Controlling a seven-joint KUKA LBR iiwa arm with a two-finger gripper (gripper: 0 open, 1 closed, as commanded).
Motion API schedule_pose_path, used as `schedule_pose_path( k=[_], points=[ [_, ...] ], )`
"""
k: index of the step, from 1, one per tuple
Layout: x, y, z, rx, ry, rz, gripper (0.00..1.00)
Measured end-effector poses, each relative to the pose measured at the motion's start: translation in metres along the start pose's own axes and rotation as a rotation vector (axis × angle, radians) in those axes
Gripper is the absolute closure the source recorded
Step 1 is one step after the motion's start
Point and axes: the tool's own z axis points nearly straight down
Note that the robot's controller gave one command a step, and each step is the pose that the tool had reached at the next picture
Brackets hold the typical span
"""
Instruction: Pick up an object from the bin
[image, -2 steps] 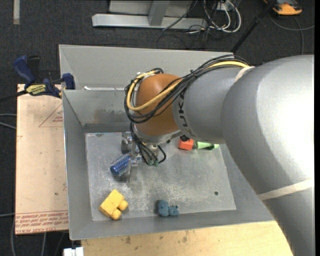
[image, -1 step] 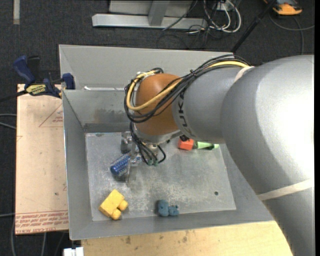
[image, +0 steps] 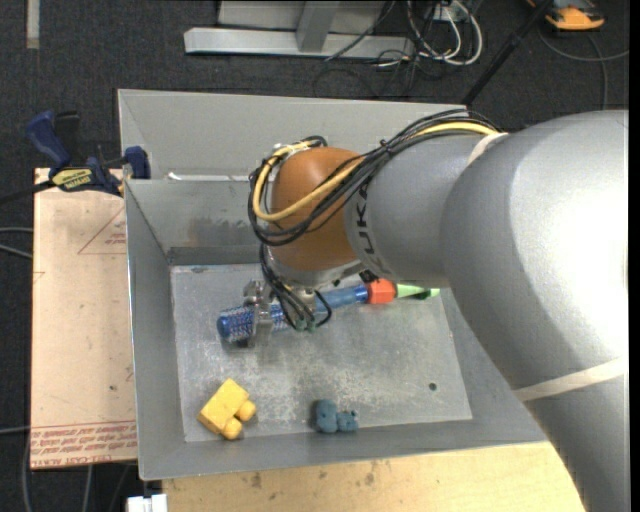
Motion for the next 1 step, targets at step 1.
schedule_pose_path(
  k=[1],
  points=[
    [-0.0017,0.0015,-0.0434,0.011,0.012,-0.001,1.00]
  ],
)
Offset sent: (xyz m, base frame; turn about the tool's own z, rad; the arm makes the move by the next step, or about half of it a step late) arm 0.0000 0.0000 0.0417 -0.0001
